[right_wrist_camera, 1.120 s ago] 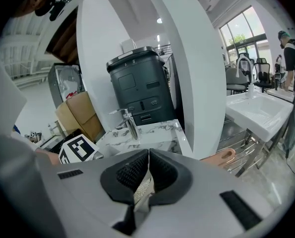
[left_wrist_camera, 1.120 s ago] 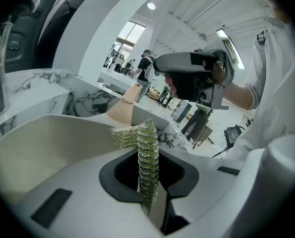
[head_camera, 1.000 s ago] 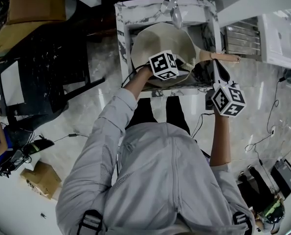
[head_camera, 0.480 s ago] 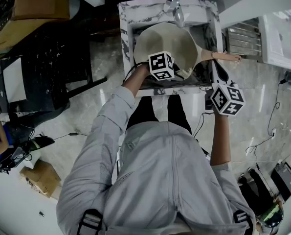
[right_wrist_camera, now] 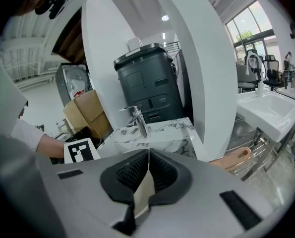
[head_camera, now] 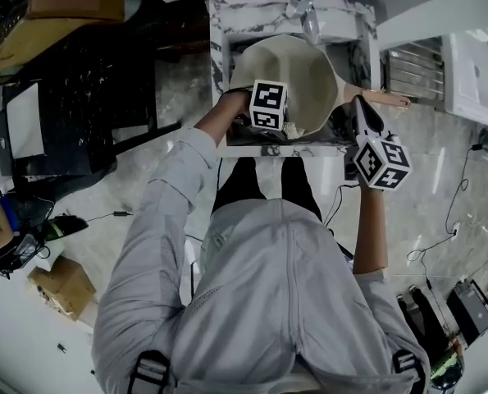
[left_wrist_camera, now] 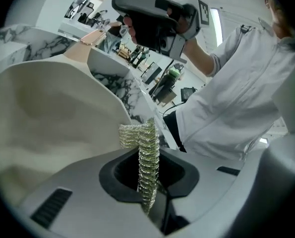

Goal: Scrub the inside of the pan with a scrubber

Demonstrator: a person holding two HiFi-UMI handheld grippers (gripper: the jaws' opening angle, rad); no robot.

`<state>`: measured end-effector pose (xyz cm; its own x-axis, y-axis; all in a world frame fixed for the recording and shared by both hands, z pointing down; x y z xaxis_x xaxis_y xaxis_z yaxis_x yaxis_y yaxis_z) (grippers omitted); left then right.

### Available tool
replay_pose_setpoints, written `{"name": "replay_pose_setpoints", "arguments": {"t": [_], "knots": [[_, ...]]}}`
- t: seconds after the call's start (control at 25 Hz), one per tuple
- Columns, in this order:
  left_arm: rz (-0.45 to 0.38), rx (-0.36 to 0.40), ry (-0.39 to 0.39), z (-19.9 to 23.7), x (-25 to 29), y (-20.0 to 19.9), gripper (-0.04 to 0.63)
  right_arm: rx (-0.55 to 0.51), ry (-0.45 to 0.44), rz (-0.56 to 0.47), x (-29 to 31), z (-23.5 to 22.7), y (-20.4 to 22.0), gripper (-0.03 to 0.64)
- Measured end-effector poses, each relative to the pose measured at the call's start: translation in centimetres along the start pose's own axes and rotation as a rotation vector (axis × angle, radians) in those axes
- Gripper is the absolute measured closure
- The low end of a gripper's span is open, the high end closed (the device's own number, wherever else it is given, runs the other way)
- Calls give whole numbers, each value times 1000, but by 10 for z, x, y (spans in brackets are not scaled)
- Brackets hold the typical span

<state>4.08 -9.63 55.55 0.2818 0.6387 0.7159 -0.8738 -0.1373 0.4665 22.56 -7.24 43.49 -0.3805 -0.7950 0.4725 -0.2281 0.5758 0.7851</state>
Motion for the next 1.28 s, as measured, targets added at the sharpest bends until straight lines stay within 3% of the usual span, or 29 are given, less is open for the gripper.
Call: {"name": "replay_pose_setpoints", "arguments": {"t": [0.28, 0.6, 0.84, 1.04, 1.28], "knots": [[101, 11, 41, 0, -4, 11, 529, 1, -31, 22, 6, 0, 3, 581], [359, 79, 49, 2, -3, 30, 529, 1, -60, 39, 8, 4, 2, 581], [486, 77, 43, 9, -5, 47, 529, 5, -86, 57, 12, 9, 6, 581], [523, 52, 31, 13, -9, 53, 529, 8, -95, 74, 14, 11, 9, 581], [630, 87, -20, 24, -11, 60, 529, 12, -94, 76, 17, 9, 10, 581]]}}
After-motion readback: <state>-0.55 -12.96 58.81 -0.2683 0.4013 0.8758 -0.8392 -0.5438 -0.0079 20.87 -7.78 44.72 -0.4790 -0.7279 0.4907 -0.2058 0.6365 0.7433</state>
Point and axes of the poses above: the fingertips, and each gripper's own axes: x forward along the fingers, z to its left, y out of its underside, the point moved 8 cm from there along -x, backward along the fingers, and after that the axes turned 12 degrees about -y, right-handed, at the moved point
